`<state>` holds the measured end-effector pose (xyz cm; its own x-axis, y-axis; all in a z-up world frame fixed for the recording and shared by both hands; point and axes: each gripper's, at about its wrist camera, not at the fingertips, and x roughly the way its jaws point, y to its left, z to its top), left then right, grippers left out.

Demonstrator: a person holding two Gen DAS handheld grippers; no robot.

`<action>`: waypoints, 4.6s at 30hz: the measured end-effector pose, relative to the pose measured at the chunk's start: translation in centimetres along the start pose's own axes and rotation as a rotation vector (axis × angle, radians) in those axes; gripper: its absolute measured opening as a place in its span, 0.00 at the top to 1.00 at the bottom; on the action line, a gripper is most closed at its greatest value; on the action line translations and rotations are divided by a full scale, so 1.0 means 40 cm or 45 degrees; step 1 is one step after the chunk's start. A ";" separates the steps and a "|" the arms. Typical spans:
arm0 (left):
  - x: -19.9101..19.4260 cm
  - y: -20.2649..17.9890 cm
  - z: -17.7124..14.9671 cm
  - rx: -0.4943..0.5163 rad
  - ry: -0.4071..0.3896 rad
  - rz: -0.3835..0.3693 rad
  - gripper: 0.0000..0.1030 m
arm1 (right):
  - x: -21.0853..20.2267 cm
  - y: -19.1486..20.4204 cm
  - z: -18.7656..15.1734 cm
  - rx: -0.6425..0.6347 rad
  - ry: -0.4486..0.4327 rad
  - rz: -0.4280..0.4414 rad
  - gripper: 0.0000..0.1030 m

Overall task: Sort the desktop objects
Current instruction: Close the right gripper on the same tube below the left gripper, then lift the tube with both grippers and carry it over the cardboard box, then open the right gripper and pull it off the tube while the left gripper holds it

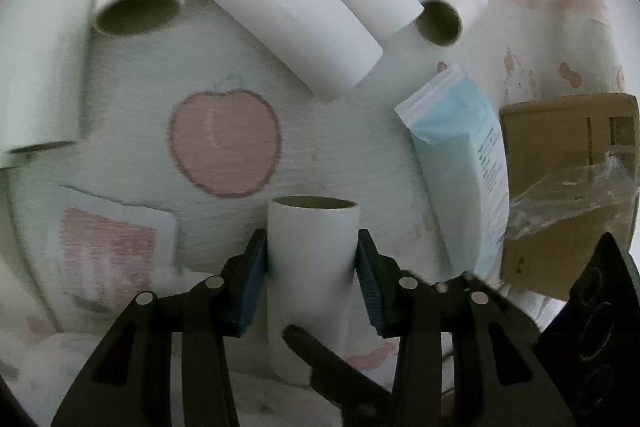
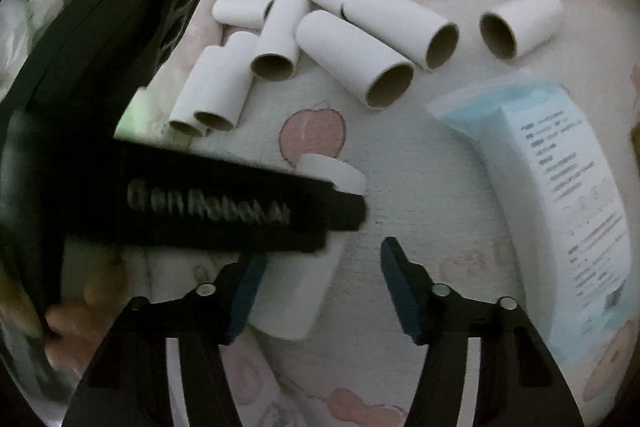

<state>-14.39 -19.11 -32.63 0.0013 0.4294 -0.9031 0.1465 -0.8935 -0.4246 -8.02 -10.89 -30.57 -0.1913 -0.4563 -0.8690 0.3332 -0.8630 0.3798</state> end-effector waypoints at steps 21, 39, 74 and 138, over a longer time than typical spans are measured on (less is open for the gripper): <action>-0.022 0.038 -0.031 -0.181 -0.138 -0.139 0.55 | 0.027 -0.034 -0.044 0.109 0.081 0.009 0.61; -0.094 -0.156 -0.155 -0.059 -0.490 -0.465 0.55 | -0.202 -0.029 -0.067 -0.119 -0.103 -0.219 0.62; -0.316 -0.492 -0.214 0.259 -0.697 -0.205 0.55 | -0.508 -0.109 -0.028 0.017 -0.447 -0.086 0.62; -0.080 -1.005 -0.033 0.429 -0.340 -0.197 0.57 | -0.747 -0.591 0.004 0.269 -0.465 -0.233 0.62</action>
<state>-18.97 15.60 -12.59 -0.2566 0.5520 -0.7934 -0.2052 -0.8333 -0.5134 -10.34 23.12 -13.53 -0.5552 -0.3059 -0.7734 0.0750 -0.9445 0.3197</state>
